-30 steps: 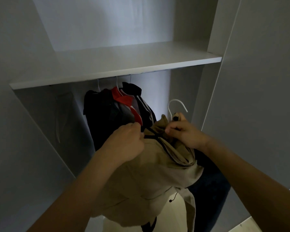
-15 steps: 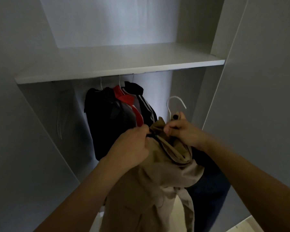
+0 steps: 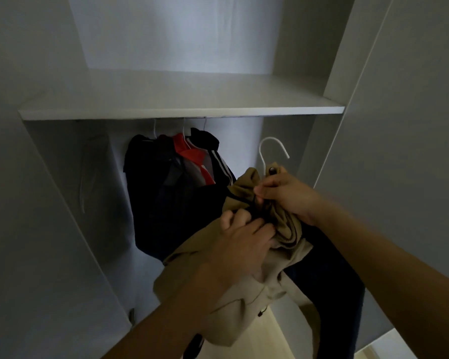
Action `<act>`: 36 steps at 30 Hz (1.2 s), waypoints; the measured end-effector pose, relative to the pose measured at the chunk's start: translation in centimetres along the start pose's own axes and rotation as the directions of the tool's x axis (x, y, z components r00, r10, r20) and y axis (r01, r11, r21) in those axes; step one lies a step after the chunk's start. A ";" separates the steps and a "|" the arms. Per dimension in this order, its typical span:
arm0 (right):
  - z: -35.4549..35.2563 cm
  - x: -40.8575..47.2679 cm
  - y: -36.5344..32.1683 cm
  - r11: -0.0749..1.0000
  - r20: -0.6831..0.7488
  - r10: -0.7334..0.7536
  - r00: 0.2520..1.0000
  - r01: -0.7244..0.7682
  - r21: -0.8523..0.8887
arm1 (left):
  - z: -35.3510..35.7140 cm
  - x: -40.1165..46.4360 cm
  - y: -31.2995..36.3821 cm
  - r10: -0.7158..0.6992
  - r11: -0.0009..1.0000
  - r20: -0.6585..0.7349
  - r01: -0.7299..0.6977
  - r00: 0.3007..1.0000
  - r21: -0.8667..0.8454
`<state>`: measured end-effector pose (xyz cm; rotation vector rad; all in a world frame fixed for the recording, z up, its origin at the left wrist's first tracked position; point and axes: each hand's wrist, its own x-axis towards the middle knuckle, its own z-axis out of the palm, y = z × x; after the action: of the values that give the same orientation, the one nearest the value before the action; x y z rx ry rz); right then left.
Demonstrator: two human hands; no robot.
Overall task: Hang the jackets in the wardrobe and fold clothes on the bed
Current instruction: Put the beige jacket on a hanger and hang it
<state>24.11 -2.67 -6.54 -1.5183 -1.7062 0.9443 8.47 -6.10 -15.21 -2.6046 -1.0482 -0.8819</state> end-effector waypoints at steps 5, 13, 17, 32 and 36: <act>1.1 -0.4 1.9 0.930 0.003 -0.047 0.999 0.045 -0.366 | -2.2 1.6 0.0 -0.016 0.985 0.369 -0.048 0.929 0.164; 1.8 -0.8 2.2 0.967 -0.054 -0.018 0.998 0.003 -0.257 | -2.8 -0.2 -0.7 -0.150 0.973 0.190 0.179 0.970 -0.146; 1.1 -1.0 1.9 0.979 -0.055 -0.017 0.998 0.005 -0.205 | -2.6 0.1 -3.1 -0.329 0.548 0.439 0.547 0.836 -0.632; -0.5 -3.2 4.1 0.948 0.256 0.017 0.966 0.065 -0.311 | -1.7 0.3 -4.8 -0.256 0.405 0.629 0.673 0.734 -0.619; -0.2 -2.5 4.6 0.960 0.249 -0.030 0.968 0.098 -0.264 | -2.4 0.3 -3.5 -0.350 0.525 0.471 0.586 0.810 -0.617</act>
<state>26.97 -4.86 -10.40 -1.5589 -2.1237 0.9195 5.20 -4.31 -13.26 -3.2364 -1.9034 -1.2964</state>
